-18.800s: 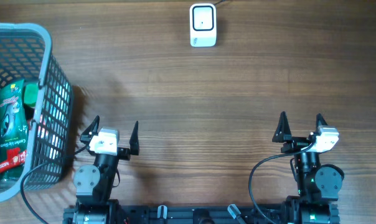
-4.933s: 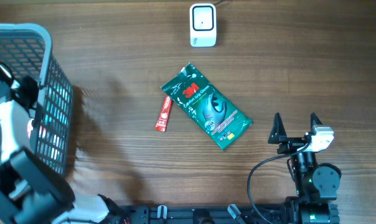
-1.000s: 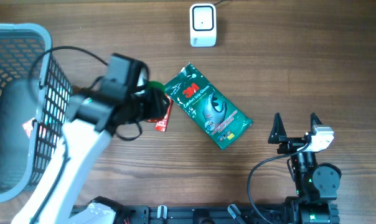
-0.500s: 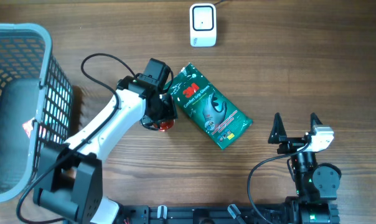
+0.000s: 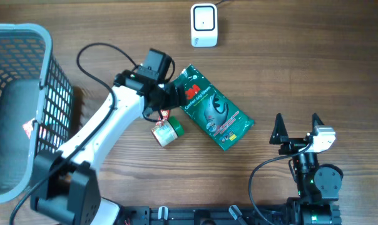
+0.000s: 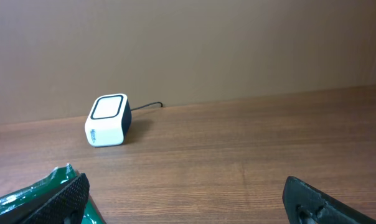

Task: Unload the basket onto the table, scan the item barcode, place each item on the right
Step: 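Carry the jar out and set it on the table, then reach into the basket and grasp the orange barcode packet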

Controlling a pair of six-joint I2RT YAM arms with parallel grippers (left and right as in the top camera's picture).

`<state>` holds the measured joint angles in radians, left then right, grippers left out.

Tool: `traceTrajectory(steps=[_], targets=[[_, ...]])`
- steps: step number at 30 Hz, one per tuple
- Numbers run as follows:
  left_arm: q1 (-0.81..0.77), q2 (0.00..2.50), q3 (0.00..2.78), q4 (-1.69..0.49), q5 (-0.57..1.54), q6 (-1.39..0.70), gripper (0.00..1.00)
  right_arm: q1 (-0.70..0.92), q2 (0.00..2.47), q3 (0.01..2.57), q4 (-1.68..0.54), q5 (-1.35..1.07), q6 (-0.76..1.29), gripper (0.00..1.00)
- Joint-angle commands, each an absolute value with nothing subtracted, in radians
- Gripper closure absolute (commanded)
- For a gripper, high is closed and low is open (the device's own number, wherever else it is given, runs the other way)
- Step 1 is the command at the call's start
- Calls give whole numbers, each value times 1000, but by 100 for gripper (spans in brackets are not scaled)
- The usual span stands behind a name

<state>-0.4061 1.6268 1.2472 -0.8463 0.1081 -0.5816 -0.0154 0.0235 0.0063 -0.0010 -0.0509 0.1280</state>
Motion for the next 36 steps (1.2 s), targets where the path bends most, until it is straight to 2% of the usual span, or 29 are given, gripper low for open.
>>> traceTrajectory(steps=[1,6,10,17,22,25,31,36], targets=[[-408,1515,1383,-840,85,-583,0,-10,23,5,1,-46,132,0],[-408,1437,1538,-841,-7,-559,0,-10,23,5,1,-46,133,0],[-408,1360,1670,-813,-196,-528,0,-10,23,5,1,-46,132,0],[-408,1250,1690,-669,-545,-502,0,-10,23,5,1,-46,133,0],[-397,1218,1690,-712,-810,-385,0,-10,23,5,1,-46,133,0],[-341,1192,1690,-739,-848,-405,0,-10,23,5,1,-46,133,0],[-120,1095,1690,-941,-846,-646,0,-10,23,5,1,-46,133,0],[64,1018,1690,-1113,-746,-749,0,-10,23,5,1,-46,132,0]])
